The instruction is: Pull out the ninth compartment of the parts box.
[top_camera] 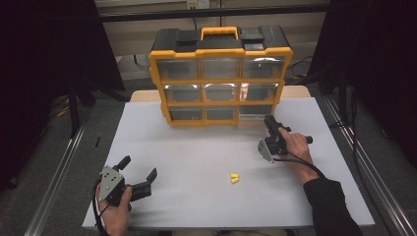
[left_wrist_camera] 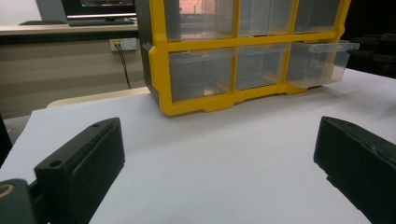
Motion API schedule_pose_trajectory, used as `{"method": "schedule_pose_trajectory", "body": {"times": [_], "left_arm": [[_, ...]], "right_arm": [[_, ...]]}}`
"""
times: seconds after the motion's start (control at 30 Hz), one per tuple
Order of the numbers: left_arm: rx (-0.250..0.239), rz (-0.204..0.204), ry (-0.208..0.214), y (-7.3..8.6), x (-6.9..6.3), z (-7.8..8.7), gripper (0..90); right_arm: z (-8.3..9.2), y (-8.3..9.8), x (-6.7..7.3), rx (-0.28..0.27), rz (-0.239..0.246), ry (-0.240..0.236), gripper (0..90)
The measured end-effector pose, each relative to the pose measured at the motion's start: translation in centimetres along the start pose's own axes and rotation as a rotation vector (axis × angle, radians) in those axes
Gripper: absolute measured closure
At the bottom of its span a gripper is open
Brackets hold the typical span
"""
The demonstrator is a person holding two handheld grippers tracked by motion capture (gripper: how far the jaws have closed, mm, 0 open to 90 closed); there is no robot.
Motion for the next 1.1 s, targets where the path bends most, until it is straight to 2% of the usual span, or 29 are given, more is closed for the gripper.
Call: {"method": "schedule_pose_trajectory", "body": {"times": [0.37, 0.43, 1.1], "left_arm": [[-0.001, -0.002, 0.004, 0.0, -0.1, 0.0, 1.9], [0.0, -0.005, 0.003, 0.0, -0.1, 0.0, 1.9], [-0.001, -0.006, 0.005, -0.1, -0.1, 0.0, 1.9]], "right_arm": [[0.5, 0.1, -0.1, -0.016, 0.012, 0.0, 78.3], [0.6, 0.2, 0.0, -0.013, 0.001, -0.002, 78.3], [1.5, 0.2, 0.1, -0.021, 0.002, -0.005, 78.5]]}}
Point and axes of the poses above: each handheld gripper's, and its own axes: z roughly backward along the jaws, y roughly out of its underside, x roughly to its left, the point moved 2 cm from there along -z, roughly forward along the jaws, and after that the axes turned 2 degrees about x, right-handed, at the moved point
